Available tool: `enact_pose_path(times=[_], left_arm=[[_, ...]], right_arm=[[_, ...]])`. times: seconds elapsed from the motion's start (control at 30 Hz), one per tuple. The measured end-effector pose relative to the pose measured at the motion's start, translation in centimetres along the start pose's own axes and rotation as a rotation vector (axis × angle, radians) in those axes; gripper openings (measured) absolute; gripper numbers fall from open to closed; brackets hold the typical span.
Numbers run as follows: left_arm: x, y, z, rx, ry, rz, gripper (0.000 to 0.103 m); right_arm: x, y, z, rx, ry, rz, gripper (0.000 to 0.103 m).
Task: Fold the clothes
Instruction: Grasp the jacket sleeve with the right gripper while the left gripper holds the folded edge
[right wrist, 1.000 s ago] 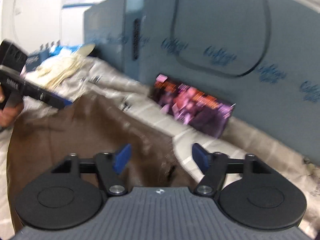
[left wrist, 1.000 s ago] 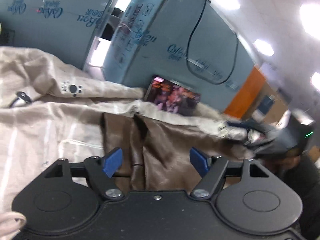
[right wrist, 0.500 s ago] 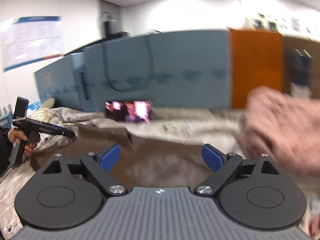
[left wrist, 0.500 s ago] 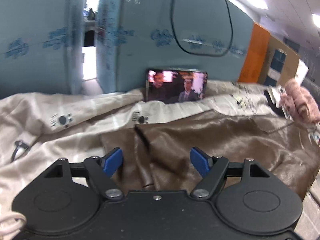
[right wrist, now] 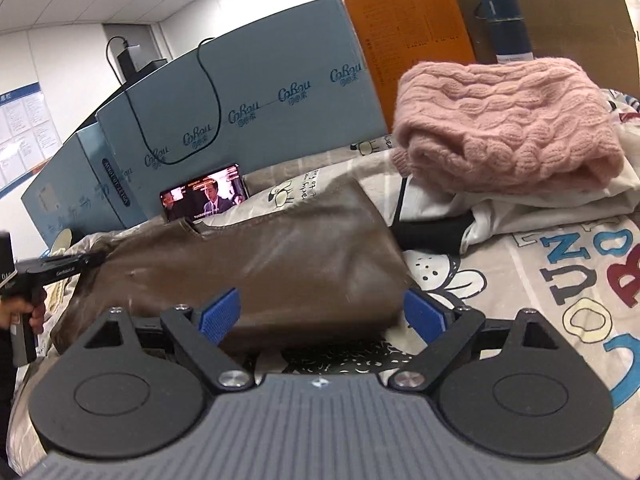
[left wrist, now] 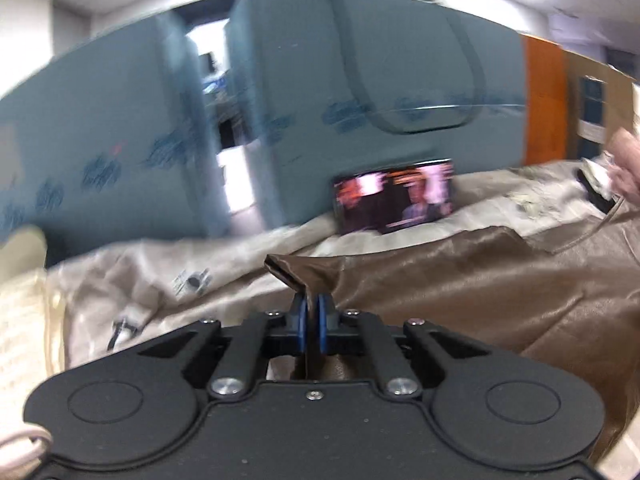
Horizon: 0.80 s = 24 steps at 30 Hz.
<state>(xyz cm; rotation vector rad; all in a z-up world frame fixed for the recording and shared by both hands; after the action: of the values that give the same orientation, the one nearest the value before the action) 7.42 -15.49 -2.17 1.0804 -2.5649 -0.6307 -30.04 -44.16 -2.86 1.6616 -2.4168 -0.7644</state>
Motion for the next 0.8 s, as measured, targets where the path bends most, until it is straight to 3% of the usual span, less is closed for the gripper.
enact_pose_path(times=[0.1,0.17,0.23,0.3,0.43,0.63,0.8], left_arm=[[-0.1,-1.9,0.8,-0.041,0.004,-0.012,0.014],[-0.7,-1.3,0.5,-0.033,0.053,-0.012,0.024],[-1.5,-0.1,-0.1,-0.025,0.12,-0.013,0.042],[-2.4,1.2,-0.8,-0.016,0.187,-0.013,0.053],[-3.8,4.7,0.8,-0.067,0.349,0.012,0.074],[-4.7,8.6,6.5,-0.248,0.641,0.18,0.074],[-2.9,10.0,8.0,-0.258,0.667,0.241,0.074]], right_arm=[[0.4,-0.6,0.1,-0.016,-0.093,-0.04,0.088],[0.5,-0.9,0.1,-0.006,-0.17,-0.097,0.088],[0.5,-1.1,0.1,0.016,-0.237,-0.156,0.088],[0.4,-1.4,0.0,0.043,-0.295,-0.198,0.088],[0.4,-3.7,-0.3,0.049,-0.4,-0.193,0.089],[0.4,-5.7,-0.5,0.113,-0.518,-0.126,0.088],[0.6,-6.3,-0.7,0.165,-0.58,-0.031,0.085]])
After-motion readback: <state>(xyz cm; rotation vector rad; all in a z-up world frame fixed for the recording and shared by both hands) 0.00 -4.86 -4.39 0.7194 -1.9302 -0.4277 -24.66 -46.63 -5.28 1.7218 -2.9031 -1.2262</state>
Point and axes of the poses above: each gripper's, at about its wrist camera, not at the fingertips, and y roughly against the way its jaws point, x to its right, z to its underside, the point moved 7 cm from there along -y, roughly the way its jaws point, and after that the axes turned 13 degrees about y, right-handed, at the moved point
